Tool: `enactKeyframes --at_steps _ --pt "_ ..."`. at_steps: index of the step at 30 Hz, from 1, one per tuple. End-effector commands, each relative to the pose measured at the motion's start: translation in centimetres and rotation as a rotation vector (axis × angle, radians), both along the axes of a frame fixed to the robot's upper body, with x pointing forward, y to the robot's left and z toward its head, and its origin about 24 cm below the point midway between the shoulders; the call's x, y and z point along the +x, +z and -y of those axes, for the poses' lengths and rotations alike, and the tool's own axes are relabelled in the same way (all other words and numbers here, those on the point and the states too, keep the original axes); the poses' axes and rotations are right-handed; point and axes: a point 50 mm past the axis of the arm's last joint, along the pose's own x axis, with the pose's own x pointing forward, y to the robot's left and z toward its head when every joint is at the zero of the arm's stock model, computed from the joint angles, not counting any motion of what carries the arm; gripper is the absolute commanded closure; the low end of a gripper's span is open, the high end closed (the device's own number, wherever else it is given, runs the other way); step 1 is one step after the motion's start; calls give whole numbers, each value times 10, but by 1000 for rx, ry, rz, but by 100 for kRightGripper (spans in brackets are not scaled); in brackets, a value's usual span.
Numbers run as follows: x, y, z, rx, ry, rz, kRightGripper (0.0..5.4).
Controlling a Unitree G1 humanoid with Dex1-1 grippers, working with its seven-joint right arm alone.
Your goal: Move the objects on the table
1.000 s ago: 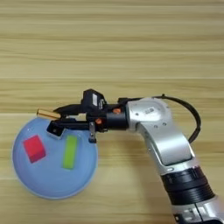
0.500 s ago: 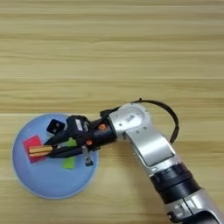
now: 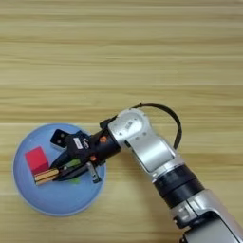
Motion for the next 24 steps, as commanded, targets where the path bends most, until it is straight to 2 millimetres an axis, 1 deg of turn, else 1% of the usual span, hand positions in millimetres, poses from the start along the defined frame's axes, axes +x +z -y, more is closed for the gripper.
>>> enactKeyframes --at_steps 1,9,19,24 --pt "14 24 -9 -3 25 152 450" --pt "12 28 -14 -41 96 216 450" --pt "11 25 -18 -141 215 302 450" --pt "13 19 -20 -171 261 307 450"
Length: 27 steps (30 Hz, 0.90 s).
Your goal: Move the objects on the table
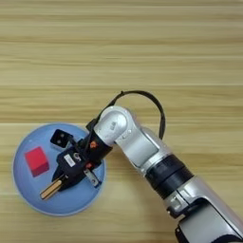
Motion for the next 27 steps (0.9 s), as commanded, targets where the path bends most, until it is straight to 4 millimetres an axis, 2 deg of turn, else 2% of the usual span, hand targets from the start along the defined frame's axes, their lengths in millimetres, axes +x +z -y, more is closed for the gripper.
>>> enactKeyframes --at_steps 1,13,14,18,27 --pt "16 19 -5 18 20 119 450" --pt "20 6 -12 -58 117 105 450" --pt "21 5 -12 -57 115 104 422" --pt "22 4 -11 -59 106 101 376" --pt "22 3 -11 -51 103 101 295"
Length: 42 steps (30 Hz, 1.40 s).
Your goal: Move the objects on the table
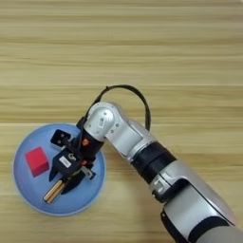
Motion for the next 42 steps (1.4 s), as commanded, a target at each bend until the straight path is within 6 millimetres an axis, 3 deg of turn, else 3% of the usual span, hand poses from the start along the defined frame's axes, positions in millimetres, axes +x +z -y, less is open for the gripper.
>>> enactKeyframes --at_steps 1,12,22,30,42 --pt "11 13 2 8 -27 75 285" --pt "20 40 11 92 -65 95 173" --pt "24 47 22 100 -94 89 86" --pt "27 63 38 159 -157 78 11" --pt "31 100 65 436 -391 -97 5"
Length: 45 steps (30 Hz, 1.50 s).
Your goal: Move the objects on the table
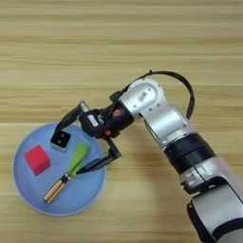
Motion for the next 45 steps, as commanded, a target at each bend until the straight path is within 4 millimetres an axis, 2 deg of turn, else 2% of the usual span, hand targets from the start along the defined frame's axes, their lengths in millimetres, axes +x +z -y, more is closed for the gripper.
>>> enactKeyframes --at_steps 1,10,19,27,33,38,43,45 --pt "7 38 10 112 -77 61 5" --pt "7 38 23 170 -222 67 5" --pt "11 13 8 137 -418 84 5" --pt "5 -8 -6 99 -491 86 5" --pt "9 -29 -10 48 -566 69 5" --pt "17 -34 -11 30 -626 69 5" --pt "16 -43 -13 2 -623 59 5" --pt "14 -46 -13 -9 -613 57 25"
